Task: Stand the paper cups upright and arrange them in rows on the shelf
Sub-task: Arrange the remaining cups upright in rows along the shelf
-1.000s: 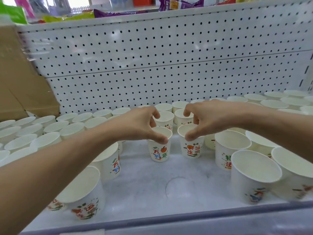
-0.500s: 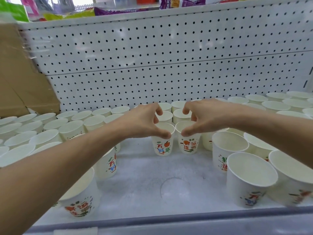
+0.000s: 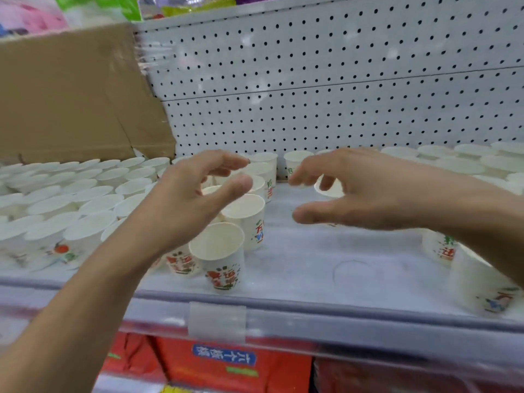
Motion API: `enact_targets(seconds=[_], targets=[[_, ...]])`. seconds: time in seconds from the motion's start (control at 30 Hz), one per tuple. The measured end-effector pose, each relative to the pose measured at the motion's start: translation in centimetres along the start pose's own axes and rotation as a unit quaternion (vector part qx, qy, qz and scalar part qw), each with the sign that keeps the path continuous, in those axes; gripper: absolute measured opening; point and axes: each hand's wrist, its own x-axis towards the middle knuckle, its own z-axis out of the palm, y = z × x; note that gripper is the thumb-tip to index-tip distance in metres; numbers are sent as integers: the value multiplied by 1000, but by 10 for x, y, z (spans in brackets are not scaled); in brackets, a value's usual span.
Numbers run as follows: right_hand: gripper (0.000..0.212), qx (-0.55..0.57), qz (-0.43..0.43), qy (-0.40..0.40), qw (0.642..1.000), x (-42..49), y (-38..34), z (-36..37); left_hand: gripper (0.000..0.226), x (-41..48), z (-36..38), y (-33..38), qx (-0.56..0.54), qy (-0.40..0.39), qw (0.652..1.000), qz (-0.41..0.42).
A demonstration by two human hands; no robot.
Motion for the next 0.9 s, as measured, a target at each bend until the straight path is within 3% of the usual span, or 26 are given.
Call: enact_targets(seconds=[0.17, 0.37, 0.53, 0.7, 0.8, 0.9], targets=[[66, 62, -12, -30, 998, 16, -58, 44, 44, -43, -40, -42, 85, -9, 996, -37], [82, -40, 45, -5, 998, 31, -99, 70, 71, -51, -58, -65, 198, -70, 975, -69], [81, -68, 70, 8, 995, 40, -107, 80, 87, -37, -56, -80, 196, -116, 970, -86], [76, -57, 70, 11, 996, 38, -106, 78, 77, -28, -54, -82, 178, -109, 973, -101], [72, -61, 62, 21, 996, 25, -96, 66, 77, -26, -48, -74, 204, -95, 971, -81], [76, -6, 125, 20, 992, 5, -63, 35, 78, -23, -39, -45, 176, -62, 982, -34]])
